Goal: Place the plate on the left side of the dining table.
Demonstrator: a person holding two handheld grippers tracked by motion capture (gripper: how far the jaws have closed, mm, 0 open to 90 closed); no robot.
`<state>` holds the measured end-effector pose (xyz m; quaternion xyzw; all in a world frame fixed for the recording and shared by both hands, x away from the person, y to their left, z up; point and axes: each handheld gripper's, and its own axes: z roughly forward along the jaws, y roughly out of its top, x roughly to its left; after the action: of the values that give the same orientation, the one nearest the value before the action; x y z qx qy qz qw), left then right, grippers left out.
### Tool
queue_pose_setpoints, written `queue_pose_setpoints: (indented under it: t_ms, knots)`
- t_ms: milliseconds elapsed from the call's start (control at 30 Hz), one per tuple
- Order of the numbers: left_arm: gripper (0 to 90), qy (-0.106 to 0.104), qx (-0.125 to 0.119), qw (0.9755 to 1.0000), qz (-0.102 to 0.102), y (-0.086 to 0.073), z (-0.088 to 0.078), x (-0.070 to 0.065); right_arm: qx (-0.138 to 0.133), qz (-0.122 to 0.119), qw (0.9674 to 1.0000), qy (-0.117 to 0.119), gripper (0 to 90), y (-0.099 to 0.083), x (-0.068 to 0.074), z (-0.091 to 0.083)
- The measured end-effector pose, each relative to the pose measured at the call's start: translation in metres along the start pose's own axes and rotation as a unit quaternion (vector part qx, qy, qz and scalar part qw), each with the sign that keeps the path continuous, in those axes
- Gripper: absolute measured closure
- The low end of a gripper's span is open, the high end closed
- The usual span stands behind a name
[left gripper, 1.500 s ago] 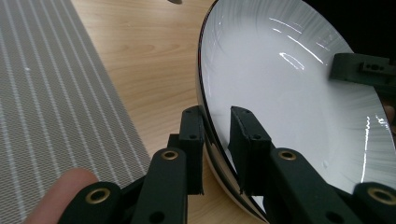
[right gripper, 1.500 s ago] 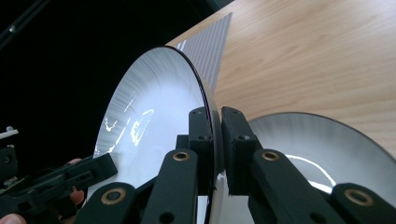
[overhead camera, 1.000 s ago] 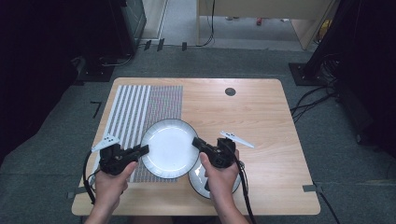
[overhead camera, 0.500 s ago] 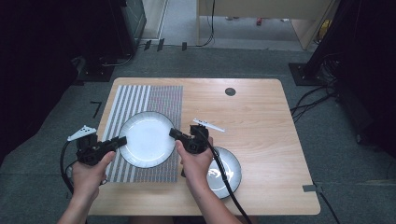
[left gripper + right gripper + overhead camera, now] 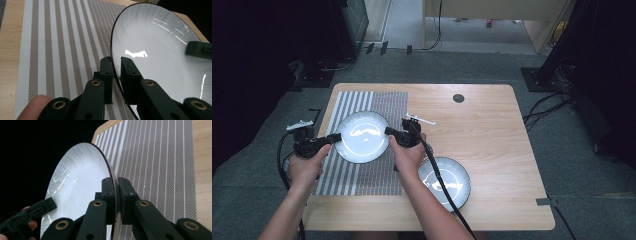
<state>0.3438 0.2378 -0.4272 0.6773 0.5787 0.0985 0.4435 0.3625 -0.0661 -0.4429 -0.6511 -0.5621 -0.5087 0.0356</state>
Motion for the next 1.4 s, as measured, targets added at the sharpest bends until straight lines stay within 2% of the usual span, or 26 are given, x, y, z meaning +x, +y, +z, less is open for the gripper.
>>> queue_pose_setpoints:
  t_ms: [67,233,300,333,433,600,667,833,1067,1400]
  knots:
    - [81.2,0.004,0.006,1.0000,-0.004,0.002,0.007,0.005,0.002,0.002,1.0000,-0.003,84.4,0.001,-0.001,0.004]
    - [81.8,0.011,0.021,0.9997,-0.010,0.009,0.024,0.015,0.011,0.028,0.9995,-0.010,84.3,0.005,-0.012,0.024]
    - [82.0,0.013,0.027,0.9994,-0.014,0.011,0.030,0.019,0.013,0.033,0.9993,-0.011,84.3,0.005,-0.014,0.027]
    - [82.2,0.015,0.030,0.9993,-0.017,0.012,0.033,0.020,0.017,0.047,0.9987,-0.013,84.3,0.006,-0.019,0.034]
    - [82.2,0.023,0.036,0.9988,-0.021,0.014,0.043,0.024,0.019,0.055,0.9982,-0.017,84.3,0.007,-0.022,0.039]
    - [82.2,0.029,0.049,0.9975,-0.041,0.015,0.060,0.033,0.018,0.052,0.9979,-0.034,84.1,0.009,-0.027,0.052]
    - [82.8,0.026,0.057,0.9961,-0.062,0.014,0.066,0.038,0.021,0.053,0.9976,-0.039,84.0,0.009,-0.029,0.056]
    - [82.3,0.031,0.072,0.9954,-0.056,0.015,0.078,0.041,0.024,0.062,0.9966,-0.050,83.9,0.011,-0.037,0.064]
    - [82.7,0.043,0.077,0.9942,-0.061,0.014,0.090,0.045,0.033,0.079,0.9949,-0.053,84.0,0.008,-0.046,0.074]
    - [82.7,0.048,0.073,0.9940,-0.065,0.012,0.097,0.048,0.028,0.085,0.9947,-0.051,83.7,0.005,-0.052,0.081]
